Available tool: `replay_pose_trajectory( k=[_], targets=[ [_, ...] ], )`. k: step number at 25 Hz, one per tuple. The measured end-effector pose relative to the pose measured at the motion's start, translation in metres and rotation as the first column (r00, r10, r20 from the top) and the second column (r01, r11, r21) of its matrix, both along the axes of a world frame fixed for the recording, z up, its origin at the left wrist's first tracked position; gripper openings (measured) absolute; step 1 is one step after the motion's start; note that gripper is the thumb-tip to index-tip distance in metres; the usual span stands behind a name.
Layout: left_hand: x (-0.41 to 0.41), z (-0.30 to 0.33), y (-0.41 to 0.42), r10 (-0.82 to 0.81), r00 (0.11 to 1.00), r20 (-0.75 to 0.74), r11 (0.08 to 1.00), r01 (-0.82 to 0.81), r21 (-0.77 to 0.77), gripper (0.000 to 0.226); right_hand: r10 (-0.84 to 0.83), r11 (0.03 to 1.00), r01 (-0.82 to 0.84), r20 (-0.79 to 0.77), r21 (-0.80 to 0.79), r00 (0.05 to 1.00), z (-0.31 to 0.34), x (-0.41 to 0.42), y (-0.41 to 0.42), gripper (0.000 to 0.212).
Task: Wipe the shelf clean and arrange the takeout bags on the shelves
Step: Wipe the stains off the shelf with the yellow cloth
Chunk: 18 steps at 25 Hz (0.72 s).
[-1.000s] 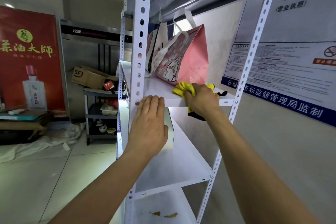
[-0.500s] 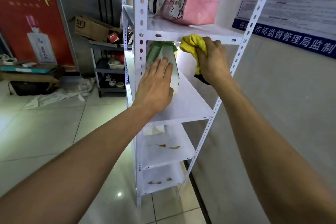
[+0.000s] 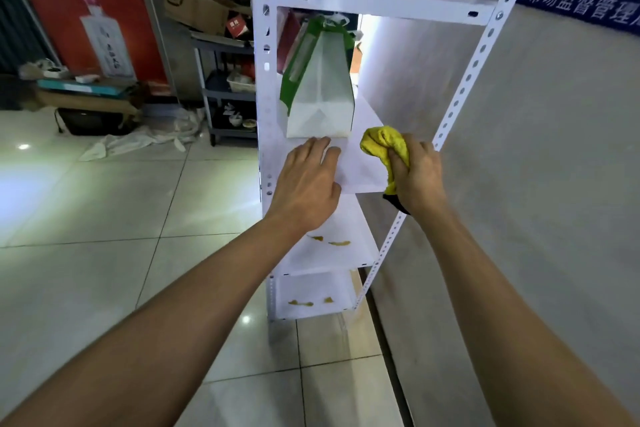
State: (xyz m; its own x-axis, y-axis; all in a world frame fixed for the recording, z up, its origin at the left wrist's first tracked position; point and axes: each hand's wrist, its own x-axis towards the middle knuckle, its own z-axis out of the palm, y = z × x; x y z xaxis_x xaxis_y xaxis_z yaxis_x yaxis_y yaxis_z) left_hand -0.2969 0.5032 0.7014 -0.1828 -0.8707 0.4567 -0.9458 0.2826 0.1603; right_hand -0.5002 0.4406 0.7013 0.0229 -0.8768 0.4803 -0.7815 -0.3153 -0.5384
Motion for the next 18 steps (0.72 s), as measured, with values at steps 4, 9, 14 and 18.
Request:
replay_pose_trajectory(
  k=[4,9,14,18],
  targets=[
    [-0.025,-0.043,0.001,0.086,0.992,-0.089,0.993,-0.078,0.091,0.052,0.139,0.988,-0.138,-0.016,0.063,0.990,-0.044,-0.021,-0.005,0.035],
    [-0.064,-0.105,0.000,0.236,0.968,-0.082,0.945,-0.210,0.250,0.053,0.228,0.960,-0.220,-0.028,0.171,0.973,-0.111,-0.047,-0.015,0.033],
    [-0.093,-0.175,0.002,0.326,0.941,-0.096,0.905,-0.281,0.319,0.051,0.367,0.887,-0.349,0.000,0.303,0.930,-0.194,-0.067,-0.023,0.034],
    [-0.095,-0.236,-0.003,0.365,0.929,-0.055,0.863,-0.316,0.395,0.053,0.386,0.857,-0.356,-0.007,0.372,0.922,-0.257,-0.062,-0.036,0.034]
  ],
)
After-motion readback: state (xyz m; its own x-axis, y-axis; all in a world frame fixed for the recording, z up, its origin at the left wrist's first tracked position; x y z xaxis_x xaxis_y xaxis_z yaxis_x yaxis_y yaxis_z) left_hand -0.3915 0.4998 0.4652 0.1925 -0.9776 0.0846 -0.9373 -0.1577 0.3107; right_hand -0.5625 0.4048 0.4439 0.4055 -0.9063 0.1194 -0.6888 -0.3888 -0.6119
